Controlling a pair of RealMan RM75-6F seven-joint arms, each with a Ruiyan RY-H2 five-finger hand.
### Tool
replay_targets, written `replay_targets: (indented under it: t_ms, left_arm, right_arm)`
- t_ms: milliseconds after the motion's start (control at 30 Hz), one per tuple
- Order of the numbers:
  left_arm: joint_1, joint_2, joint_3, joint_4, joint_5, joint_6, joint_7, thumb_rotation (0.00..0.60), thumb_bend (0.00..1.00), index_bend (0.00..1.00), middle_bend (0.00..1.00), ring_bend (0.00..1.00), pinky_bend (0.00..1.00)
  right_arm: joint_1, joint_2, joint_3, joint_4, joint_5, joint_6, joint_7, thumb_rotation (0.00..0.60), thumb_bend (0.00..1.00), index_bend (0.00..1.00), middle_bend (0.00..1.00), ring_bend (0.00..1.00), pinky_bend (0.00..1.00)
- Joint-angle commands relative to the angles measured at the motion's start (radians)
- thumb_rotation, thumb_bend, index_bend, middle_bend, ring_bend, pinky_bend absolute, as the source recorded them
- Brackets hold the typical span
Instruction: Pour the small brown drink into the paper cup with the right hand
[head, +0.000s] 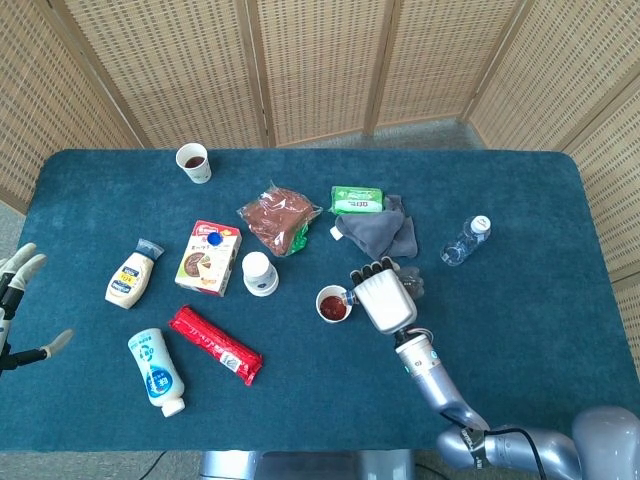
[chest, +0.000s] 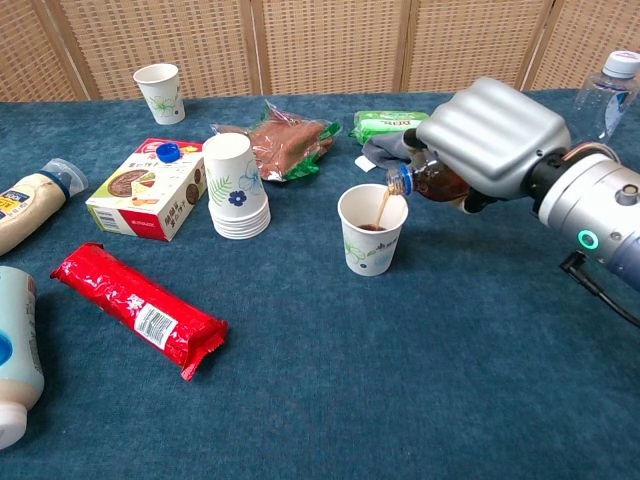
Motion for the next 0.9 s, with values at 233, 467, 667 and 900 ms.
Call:
replay_targets:
  t_ms: [233, 467, 667, 900]
  left_arm:
    - [-0.001, 0.0, 0.002, -0.002, 0.002, -0.002, 0.003, 0.6, 0.26, 0.0, 0.0, 0.0, 0.0]
    - [-0.005, -0.001, 0.003, -0.003, 0.002, -0.011, 0.007, 0.6, 0.26, 0.0, 0.0, 0.0, 0.0]
    - [-0.007, -0.001, 0.005, -0.004, 0.003, -0.016, 0.009, 0.6, 0.26, 0.0, 0.0, 0.0, 0.0]
    - [-0.011, -0.001, 0.012, -0.009, 0.012, -0.027, 0.019, 0.6, 0.26, 0.0, 0.0, 0.0, 0.0]
  right_arm:
    - [-0.029, -0.017, 0.022, -0.005, 0.005, 0.022, 0.141, 0.6, 0.73, 0.4, 0.61, 0.5, 0.81]
    - [-0.068, -0.017, 0.035, -0.014, -0.007, 0.067, 0.286, 0.6, 0.74, 0.41, 0.61, 0.5, 0.81]
    - [-0.133, 0.004, 0.043, -0.049, -0.028, 0.149, 0.453, 0.6, 0.74, 0.41, 0.61, 0.5, 0.81]
    - [-0.226, 0.043, 0.067, -0.078, 0.0, 0.221, 0.679, 0.6, 0.75, 0.41, 0.61, 0.5, 0.81]
